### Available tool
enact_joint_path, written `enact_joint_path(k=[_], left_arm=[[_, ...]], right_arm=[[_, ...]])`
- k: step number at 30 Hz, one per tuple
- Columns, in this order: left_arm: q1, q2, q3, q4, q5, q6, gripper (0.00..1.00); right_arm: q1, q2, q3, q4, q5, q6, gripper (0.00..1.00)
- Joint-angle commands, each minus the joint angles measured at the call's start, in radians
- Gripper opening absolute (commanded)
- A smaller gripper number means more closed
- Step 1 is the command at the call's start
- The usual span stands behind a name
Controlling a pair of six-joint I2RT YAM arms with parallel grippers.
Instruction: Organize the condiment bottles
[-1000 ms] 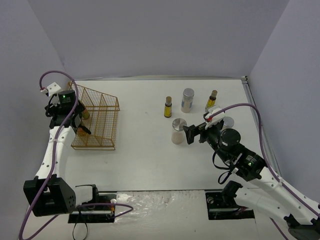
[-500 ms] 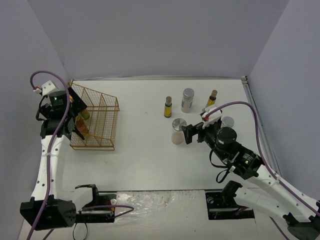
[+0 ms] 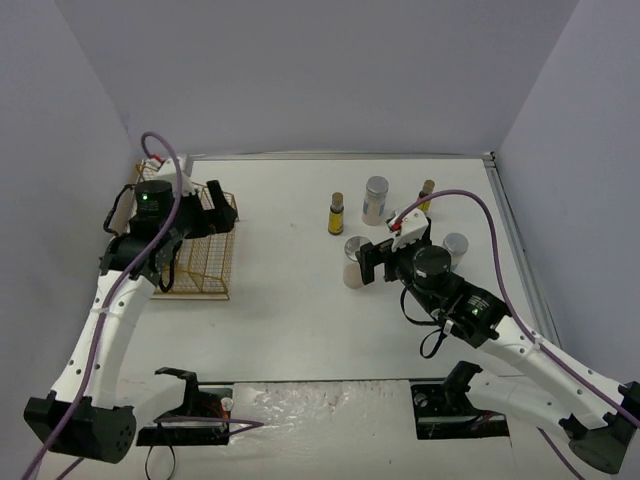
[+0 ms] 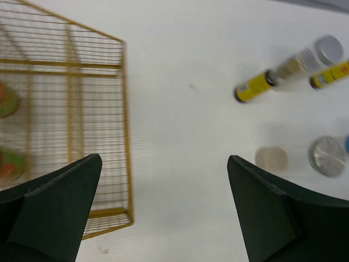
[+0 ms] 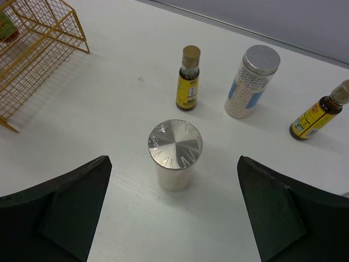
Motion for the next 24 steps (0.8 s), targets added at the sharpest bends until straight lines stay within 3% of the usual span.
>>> enact_joint_path(k=[1, 8, 14, 24], left_arm=[[-0.176, 0.06, 0.016, 0.211, 0.028, 0.065, 0.97], [-0.404, 0.297, 0.064, 0.487, -0.035, 0.162, 0.97], [-0.431, 0.545, 0.186, 0.639, -0.007, 0.167, 0.97], [-0.44, 0.752, 0.306, 0.759, 0.001, 0.186, 0.97]], right_arm=[[-0.006, 0.039, 0.075, 0.059, 0.061, 0.039, 0.96], [-0.015, 0.025, 0.069, 0.041, 0.071, 0.072, 0.95], [-0.018, -0.047, 0.072, -0.005, 0.07, 0.059, 0.96], [-0.02, -0.116, 0.055, -0.061, 0.07, 0.064, 0.96]])
